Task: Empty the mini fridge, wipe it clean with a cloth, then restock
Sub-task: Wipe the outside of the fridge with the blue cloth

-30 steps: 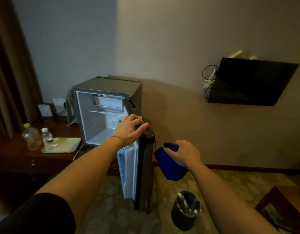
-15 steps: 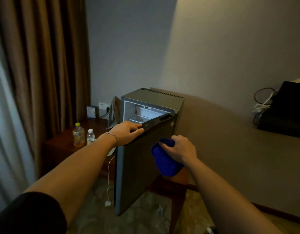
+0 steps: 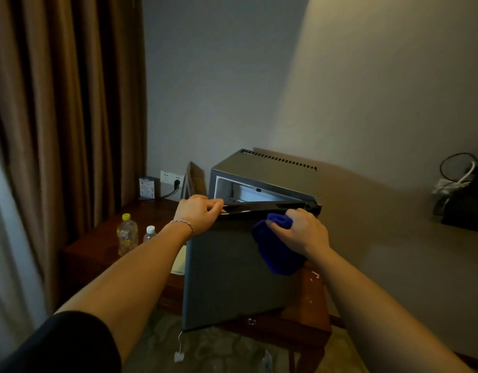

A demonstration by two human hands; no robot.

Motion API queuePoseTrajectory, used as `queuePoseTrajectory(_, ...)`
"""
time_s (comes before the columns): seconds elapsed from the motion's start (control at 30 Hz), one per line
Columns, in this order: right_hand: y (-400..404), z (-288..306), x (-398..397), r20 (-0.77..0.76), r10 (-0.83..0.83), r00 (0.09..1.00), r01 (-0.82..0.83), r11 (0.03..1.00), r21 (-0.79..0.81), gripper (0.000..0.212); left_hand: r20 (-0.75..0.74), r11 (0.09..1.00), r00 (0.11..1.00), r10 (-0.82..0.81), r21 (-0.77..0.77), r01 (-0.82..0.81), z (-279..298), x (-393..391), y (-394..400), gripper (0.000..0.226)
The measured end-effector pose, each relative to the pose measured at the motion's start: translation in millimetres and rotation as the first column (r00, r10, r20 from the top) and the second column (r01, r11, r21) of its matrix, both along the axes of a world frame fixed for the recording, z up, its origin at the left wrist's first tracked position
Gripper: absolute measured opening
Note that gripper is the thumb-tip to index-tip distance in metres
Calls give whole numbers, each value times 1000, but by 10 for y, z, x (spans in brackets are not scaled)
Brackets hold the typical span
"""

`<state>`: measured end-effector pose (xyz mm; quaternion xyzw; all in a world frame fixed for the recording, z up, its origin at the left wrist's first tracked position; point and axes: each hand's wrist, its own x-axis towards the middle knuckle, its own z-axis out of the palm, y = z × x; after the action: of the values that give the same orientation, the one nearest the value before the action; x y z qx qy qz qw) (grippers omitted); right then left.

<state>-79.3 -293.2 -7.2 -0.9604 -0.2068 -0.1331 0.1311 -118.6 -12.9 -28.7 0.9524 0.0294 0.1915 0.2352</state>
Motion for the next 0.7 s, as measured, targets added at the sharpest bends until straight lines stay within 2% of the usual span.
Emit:
queuePoseTrajectory(0.23, 374, 26, 425, 60, -81, 995, 81, 997, 13, 48, 21, 995, 1000, -7, 101, 5, -73, 666, 255, 41)
queuePoseTrajectory(0.43, 524, 293, 999, 73, -27, 997, 26, 1000, 6, 51, 86, 998, 996, -10, 56, 6, -71, 1219, 333, 44)
queuePoseTrajectory(0.7, 637, 799, 1847, 145, 45, 988, -50, 998, 30, 55, -19, 990, 1000, -18, 136, 21, 102, 1823, 411, 56)
